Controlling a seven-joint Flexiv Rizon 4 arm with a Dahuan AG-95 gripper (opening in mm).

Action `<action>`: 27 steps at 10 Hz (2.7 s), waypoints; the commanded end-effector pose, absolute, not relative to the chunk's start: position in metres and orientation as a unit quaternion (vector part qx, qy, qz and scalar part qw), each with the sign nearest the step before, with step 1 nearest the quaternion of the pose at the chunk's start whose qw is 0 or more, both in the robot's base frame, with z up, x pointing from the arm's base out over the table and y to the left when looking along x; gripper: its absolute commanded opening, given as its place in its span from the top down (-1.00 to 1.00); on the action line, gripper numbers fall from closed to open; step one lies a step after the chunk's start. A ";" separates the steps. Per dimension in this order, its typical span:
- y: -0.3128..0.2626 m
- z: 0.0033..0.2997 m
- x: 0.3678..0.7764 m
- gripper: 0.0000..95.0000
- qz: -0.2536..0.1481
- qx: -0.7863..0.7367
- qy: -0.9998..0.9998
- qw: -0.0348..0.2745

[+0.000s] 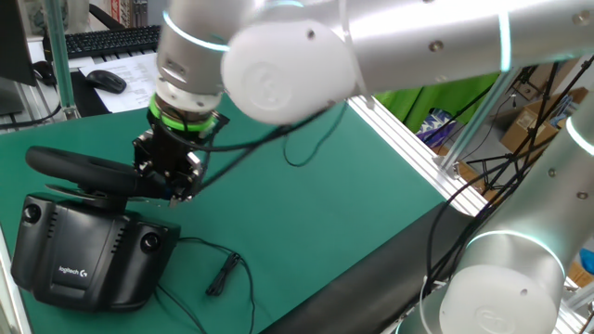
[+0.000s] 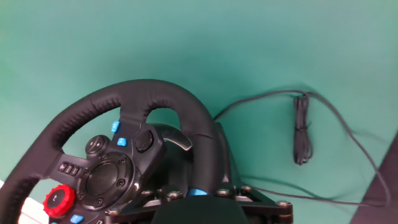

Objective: Rotate the steering wheel 90 degrees counterclockwise

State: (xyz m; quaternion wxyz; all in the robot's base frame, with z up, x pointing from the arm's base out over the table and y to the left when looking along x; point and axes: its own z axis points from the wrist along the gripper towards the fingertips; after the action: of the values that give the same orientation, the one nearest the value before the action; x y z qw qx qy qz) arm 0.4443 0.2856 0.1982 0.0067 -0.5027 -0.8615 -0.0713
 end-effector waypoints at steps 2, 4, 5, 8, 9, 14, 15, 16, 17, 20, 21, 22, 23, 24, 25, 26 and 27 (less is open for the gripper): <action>0.290 0.212 0.435 -0.60 -0.084 -0.531 -0.843 0.031; 0.295 0.213 0.429 0.20 -0.094 -0.535 -0.839 0.042; 0.296 0.212 0.427 0.60 -0.104 -0.537 -0.836 0.046; 0.296 0.210 0.430 1.00 -0.114 -0.528 -0.841 0.035; 0.293 0.207 0.435 1.00 -0.113 -0.522 -0.845 0.028; 0.274 0.190 0.449 1.00 -0.103 -0.474 -0.875 0.018; 0.274 0.190 0.449 1.00 -0.102 -0.474 -0.875 0.019; 0.274 0.190 0.449 1.00 -0.101 -0.474 -0.875 0.020; 0.274 0.190 0.449 0.60 -0.099 -0.473 -0.875 0.020; 0.274 0.190 0.449 0.60 -0.099 -0.473 -0.875 0.020; 0.274 0.190 0.449 0.60 -0.099 -0.473 -0.875 0.020; 0.274 0.190 0.449 0.60 -0.099 -0.473 -0.875 0.020; 0.274 0.190 0.449 0.60 -0.099 -0.473 -0.875 0.020; 0.274 0.190 0.449 0.60 -0.099 -0.473 -0.875 0.020; 0.274 0.190 0.449 0.60 -0.099 -0.473 -0.875 0.020; 0.274 0.190 0.449 0.60 -0.099 -0.473 -0.875 0.020; 0.274 0.190 0.449 0.60 -0.099 -0.473 -0.875 0.020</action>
State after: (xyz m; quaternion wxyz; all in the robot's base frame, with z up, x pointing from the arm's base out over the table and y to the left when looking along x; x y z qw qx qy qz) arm 0.4488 0.2735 0.1891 0.0199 -0.4731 -0.8752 -0.0990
